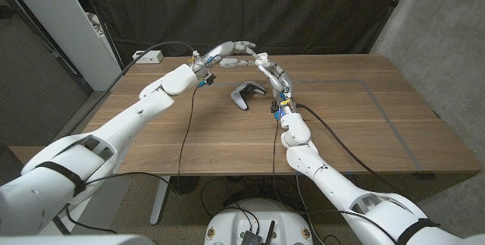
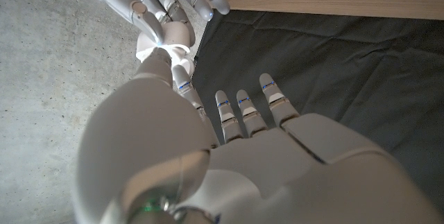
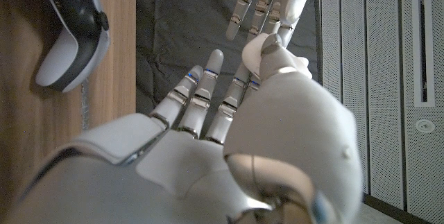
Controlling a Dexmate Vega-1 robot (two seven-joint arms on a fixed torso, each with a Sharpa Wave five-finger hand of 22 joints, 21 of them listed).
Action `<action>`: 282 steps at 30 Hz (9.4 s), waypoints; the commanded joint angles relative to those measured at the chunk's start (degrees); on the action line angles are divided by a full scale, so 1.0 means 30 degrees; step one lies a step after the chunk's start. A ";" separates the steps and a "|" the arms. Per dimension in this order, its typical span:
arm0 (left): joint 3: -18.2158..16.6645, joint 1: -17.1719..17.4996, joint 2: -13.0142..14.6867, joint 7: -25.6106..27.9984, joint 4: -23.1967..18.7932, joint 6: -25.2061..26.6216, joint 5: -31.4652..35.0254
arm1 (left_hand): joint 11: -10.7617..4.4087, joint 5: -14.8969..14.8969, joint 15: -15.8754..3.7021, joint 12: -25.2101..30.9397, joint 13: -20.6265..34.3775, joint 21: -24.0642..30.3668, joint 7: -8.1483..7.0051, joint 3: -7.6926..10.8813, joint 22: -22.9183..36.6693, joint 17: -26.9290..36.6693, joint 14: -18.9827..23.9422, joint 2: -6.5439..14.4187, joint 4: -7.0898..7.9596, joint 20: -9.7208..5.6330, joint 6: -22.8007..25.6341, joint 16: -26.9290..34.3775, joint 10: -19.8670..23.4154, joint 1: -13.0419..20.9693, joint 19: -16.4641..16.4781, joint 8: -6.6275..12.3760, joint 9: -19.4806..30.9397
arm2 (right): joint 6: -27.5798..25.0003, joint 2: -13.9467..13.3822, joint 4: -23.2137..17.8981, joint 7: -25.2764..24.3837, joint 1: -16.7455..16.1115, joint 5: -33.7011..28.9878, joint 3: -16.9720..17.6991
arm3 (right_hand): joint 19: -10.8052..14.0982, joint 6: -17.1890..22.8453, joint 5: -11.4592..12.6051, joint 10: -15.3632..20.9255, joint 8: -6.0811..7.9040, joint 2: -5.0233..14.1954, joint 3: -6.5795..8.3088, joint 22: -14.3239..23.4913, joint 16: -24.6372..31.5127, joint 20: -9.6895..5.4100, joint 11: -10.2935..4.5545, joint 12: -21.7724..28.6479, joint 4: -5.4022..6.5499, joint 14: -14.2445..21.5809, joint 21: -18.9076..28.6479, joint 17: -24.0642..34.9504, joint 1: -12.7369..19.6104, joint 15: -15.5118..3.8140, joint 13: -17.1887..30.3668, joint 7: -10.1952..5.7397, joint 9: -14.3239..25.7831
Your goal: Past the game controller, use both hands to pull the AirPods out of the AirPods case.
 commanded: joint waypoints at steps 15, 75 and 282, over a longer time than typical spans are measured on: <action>0.0298 0.0262 0.0378 0.2506 -0.1024 0.0385 0.3006 | -0.0326 0.0200 -0.0830 0.0257 0.0114 0.0191 -0.0223 0.0160 0.0122 0.0122 0.0479 0.0651 -0.0193 -0.0292 0.0565 0.0318 0.0647 0.0454 0.0361 -0.0124 -0.0143 | -0.0197 -0.0116 -0.0491 0.0984 -0.0159 0.0607 -0.0152 | 0.0137 0.1823 0.0112 0.0262 0.0731 0.0080 0.0222 0.0057 -0.0107 -0.0029 0.0044 0.0113 0.0007 0.0287 0.0027 0.0154 -0.0106 -0.3380 0.0080 -0.0728 0.0811; -0.0860 0.1562 0.0181 0.4802 -0.1752 -0.0253 0.2358 | -0.0993 0.0081 -0.1722 0.0815 0.0495 0.0988 0.1306 -0.0237 0.0500 0.0562 0.2274 0.1475 -0.0588 -0.0959 0.3923 0.0913 0.2443 0.1415 0.1258 0.1837 0.1269 | -0.1892 -0.0212 -0.1314 -0.1438 -0.0220 -0.0779 -0.0537 | 0.0093 0.1912 0.0121 0.0383 0.0789 -0.0008 0.0283 0.0053 -0.0506 0.0060 0.0129 0.0034 -0.0003 0.0483 -0.0026 0.0260 -0.0232 -0.3344 0.0081 -0.0471 0.0733; -0.1169 0.2909 0.1094 0.2614 -0.4089 0.1838 0.1107 | 0.0629 -0.0230 0.0189 -0.0666 -0.1476 -0.1258 -0.0567 -0.3292 -0.0303 -0.0314 -0.4387 0.1803 -0.0419 0.0290 0.0071 -0.0164 -0.2589 0.0559 -0.2763 -0.1751 0.0068 | -0.2808 -0.1046 -0.2708 -0.1604 -0.0120 -0.2221 -0.1383 | 0.0115 0.2003 0.0098 0.0707 0.0697 -0.0152 0.0194 0.0058 -0.1321 0.0331 0.0158 -0.0194 -0.0081 0.0856 -0.0044 0.1072 -0.0351 -0.3333 0.0096 -0.0612 0.0522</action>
